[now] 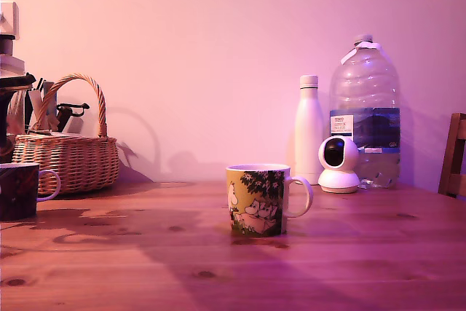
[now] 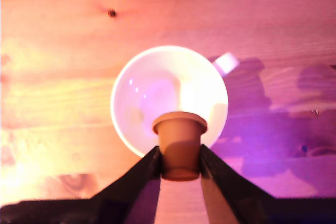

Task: Pick up the coffee capsules from the table one by one and drop them inside the nearest coffee cup

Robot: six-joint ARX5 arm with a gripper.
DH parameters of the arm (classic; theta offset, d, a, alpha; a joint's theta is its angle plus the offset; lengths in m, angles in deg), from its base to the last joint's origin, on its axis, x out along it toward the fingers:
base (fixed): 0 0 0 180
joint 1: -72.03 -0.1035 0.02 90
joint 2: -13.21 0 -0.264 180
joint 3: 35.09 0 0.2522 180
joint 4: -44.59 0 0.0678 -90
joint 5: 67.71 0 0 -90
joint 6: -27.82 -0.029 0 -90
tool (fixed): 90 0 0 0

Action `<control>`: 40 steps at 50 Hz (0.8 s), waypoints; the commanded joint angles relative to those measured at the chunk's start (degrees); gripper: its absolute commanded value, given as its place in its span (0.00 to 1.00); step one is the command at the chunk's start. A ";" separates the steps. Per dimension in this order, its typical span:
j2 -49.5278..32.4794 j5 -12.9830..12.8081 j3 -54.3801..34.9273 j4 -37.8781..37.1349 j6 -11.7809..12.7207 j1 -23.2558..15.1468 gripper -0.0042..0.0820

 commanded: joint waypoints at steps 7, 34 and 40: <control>1.03 -0.13 0.66 -1.22 -0.33 0.04 0.22; 1.03 1.01 0.66 -4.79 -1.75 0.22 0.95; 1.01 0.98 0.66 -5.38 -1.73 0.44 0.95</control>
